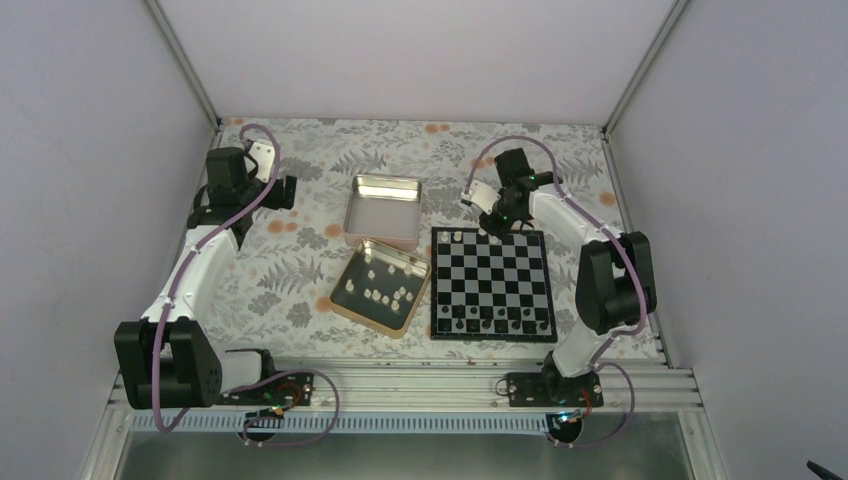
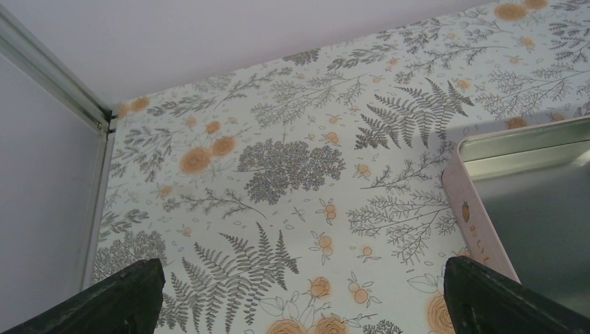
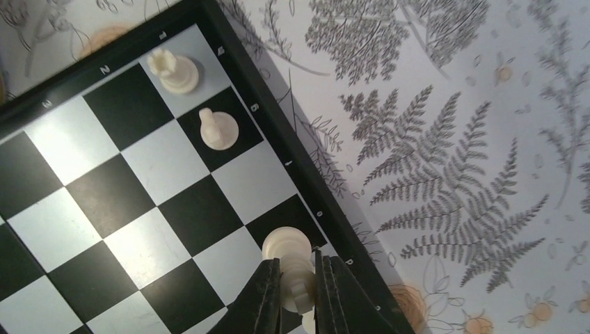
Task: Set up the chess pieces on the board
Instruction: Place the chess piece on the chessboard, then pick up the chess piece from the storage box.
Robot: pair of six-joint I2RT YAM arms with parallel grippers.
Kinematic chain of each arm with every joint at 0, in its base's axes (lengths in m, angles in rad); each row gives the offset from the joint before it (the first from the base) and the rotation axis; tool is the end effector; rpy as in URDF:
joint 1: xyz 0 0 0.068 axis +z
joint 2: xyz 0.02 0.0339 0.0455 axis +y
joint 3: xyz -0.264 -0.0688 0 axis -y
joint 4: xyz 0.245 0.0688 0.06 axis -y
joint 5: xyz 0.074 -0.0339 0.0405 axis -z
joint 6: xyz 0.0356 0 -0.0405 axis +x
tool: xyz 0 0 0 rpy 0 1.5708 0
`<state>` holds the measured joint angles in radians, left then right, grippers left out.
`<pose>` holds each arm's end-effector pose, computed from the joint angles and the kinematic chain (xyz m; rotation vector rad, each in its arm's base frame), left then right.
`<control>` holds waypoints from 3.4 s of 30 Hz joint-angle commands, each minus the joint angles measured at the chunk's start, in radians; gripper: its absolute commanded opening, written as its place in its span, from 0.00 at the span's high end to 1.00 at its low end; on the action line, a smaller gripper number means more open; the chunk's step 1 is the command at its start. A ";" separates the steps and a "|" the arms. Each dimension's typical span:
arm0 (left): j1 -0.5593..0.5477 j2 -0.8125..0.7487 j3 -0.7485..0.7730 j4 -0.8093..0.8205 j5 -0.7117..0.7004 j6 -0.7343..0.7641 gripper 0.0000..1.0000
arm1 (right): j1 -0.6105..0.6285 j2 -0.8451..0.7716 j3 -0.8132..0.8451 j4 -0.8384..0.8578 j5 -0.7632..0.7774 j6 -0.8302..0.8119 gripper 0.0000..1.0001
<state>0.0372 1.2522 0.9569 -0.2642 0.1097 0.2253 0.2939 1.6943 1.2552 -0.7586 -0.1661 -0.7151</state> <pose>0.2818 0.0066 0.2923 0.2640 2.1103 0.0383 0.3233 0.1040 0.2240 -1.3624 2.3784 0.1150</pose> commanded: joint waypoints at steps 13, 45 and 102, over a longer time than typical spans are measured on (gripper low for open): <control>0.004 -0.014 0.000 0.005 0.013 0.011 0.00 | 0.002 0.072 -0.023 0.063 0.012 -0.011 0.91; 0.004 -0.009 0.000 0.005 0.014 0.011 0.00 | 0.002 0.090 -0.027 0.047 0.022 -0.012 0.72; 0.008 -0.016 -0.014 0.026 -0.013 0.011 0.00 | 0.652 0.287 0.260 0.009 0.245 0.044 0.61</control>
<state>0.0395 1.2518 0.9565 -0.2634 0.0971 0.2253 0.9413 2.0418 1.5509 -0.7849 -0.0193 -0.6643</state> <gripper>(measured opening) 1.000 0.387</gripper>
